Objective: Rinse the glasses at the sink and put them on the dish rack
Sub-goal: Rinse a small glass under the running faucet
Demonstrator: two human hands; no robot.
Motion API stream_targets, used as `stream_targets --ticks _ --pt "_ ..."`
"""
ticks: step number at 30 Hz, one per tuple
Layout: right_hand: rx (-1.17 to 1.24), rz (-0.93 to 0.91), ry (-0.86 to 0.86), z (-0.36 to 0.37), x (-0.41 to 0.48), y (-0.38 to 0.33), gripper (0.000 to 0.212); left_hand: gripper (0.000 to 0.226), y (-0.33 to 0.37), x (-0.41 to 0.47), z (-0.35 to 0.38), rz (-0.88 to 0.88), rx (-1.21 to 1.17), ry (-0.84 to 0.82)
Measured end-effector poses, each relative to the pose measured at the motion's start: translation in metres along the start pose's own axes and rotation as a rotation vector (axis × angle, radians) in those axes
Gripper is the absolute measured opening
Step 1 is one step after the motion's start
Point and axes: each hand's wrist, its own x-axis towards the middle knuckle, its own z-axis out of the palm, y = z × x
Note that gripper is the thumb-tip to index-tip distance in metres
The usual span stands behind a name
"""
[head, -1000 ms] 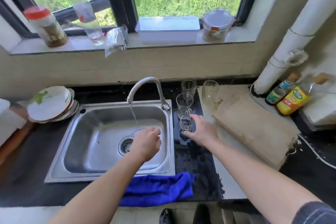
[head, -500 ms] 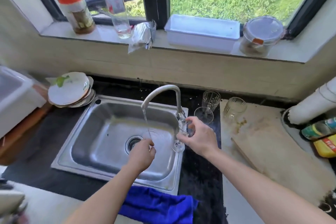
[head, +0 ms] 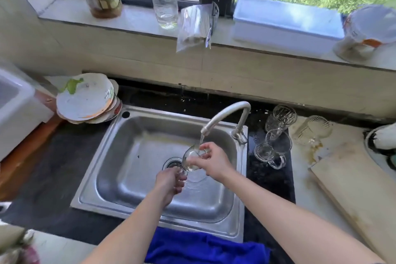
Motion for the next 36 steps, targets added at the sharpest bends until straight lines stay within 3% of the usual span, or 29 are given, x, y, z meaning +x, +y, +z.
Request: stream_targets --ticks 8,11,17,21,26,30,36 --pt "0.069 0.042 -0.016 0.004 0.017 -0.015 0.055 0.017 0.015 0.036 -0.007 -0.111 0.060 -0.193" --pt "0.071 0.079 0.024 0.003 0.019 -0.017 0.057 0.016 0.022 0.042 -0.009 -0.089 0.050 -0.188" --pt "0.008 0.009 -0.080 0.008 0.024 -0.023 0.064 0.017 0.033 0.040 -0.022 -0.145 0.129 -0.306" --pt "0.016 0.056 0.007 0.012 0.027 -0.025 0.062 0.024 0.034 0.047 -0.023 -0.023 0.021 -0.252" --pt "0.031 -0.001 -0.118 0.006 0.025 -0.030 0.063 0.011 0.036 0.040 -0.025 -0.093 0.064 -0.322" --pt "0.038 0.041 0.011 0.006 0.026 -0.031 0.055 0.014 0.032 0.045 -0.021 0.012 -0.084 -0.255" --pt "0.056 -0.011 -0.100 -0.006 0.026 -0.031 0.060 0.013 0.036 0.040 -0.022 -0.031 0.041 -0.241"
